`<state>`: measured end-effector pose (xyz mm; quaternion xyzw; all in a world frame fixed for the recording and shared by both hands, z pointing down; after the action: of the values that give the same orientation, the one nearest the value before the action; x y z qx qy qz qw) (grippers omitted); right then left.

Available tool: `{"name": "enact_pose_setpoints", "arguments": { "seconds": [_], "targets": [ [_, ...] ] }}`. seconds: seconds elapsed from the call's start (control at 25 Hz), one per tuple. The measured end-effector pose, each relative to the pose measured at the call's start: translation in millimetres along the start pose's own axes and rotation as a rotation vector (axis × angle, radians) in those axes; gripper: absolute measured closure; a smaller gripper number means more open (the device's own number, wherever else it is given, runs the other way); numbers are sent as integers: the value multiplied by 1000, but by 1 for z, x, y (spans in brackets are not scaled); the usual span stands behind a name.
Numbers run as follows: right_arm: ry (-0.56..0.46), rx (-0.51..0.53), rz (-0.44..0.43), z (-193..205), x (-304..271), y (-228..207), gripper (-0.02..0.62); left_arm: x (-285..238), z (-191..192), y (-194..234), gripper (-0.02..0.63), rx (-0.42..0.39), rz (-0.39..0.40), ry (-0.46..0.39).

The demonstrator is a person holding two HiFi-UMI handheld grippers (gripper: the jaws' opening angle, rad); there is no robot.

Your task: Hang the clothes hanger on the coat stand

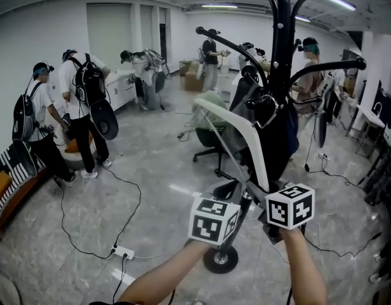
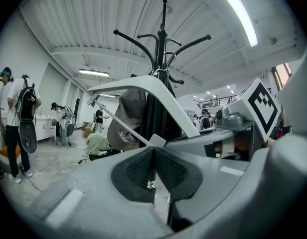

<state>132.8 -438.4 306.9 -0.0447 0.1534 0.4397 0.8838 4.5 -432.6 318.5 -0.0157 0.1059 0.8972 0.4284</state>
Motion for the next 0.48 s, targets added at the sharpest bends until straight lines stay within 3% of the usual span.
{"name": "enact_pose_setpoints", "arguments": {
  "seconds": [0.48],
  "targets": [
    [16,46,-57,1,-4,-17,577,-14,0,-5,601,3,-71,-16]
  ]
}}
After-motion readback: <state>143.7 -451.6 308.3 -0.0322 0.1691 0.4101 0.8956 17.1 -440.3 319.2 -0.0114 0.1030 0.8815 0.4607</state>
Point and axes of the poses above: the fingertips, and each gripper's own axes: x backward along the fingers, y to its left, z out of its underside, the point moved 8 cm from there along x, backward along the fingers, and after that the axes turned 6 degrees about x, right-handed, at the moved point
